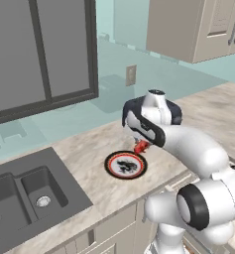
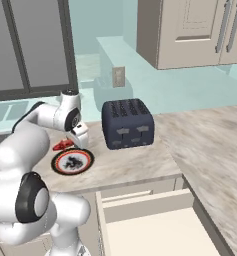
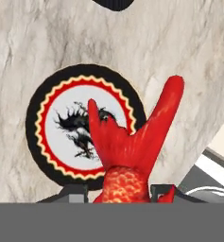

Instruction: Pick up the knife from the drawer and place it on the cutting board. Then place the meat from the plate to the cutting board.

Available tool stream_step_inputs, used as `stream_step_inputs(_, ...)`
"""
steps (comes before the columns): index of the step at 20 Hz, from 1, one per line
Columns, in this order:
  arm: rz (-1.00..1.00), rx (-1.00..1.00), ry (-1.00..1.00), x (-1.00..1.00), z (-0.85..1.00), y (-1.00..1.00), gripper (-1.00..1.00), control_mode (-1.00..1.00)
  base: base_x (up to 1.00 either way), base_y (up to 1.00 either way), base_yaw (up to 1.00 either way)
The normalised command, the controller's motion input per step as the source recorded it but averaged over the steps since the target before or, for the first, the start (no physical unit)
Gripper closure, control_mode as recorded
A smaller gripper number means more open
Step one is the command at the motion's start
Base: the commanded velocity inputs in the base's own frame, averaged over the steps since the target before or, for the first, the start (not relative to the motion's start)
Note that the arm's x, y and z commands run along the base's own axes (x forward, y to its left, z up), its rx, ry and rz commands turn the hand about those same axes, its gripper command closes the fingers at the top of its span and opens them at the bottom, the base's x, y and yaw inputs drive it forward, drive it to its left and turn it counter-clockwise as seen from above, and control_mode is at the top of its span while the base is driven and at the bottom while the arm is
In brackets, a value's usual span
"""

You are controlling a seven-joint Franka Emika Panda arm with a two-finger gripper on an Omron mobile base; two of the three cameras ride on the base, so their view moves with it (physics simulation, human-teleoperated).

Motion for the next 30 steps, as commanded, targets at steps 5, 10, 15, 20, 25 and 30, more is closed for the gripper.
stream_step_inputs(5, 0.13, 0.00, -0.27, 0.00, -0.02, 0.00, 1.00, -1.00, 0.00, 0.00, 0.00)
stream_step_inputs(10, 0.06, 0.02, -0.16, 0.06, -0.01, 0.00, 1.00, -1.00, 0.00, 0.00, 0.00)
stream_step_inputs(15, 0.00, 0.00, 0.03, 0.13, 0.02, 0.00, 1.00, -1.00, 0.00, 0.00, 0.00)
stream_step_inputs(20, 0.01, -0.01, 0.01, -0.06, 0.08, 0.01, 1.00, -1.00, 0.00, 0.00, 0.00)
stream_step_inputs(25, 0.00, 0.00, 0.00, 0.00, 0.00, 0.00, 1.00, 1.00, -0.83, 0.01, 0.04)
stream_step_inputs(30, 0.00, 0.00, 0.00, 0.00, 0.00, 0.00, 1.00, 1.00, -1.00, 0.11, 0.06)
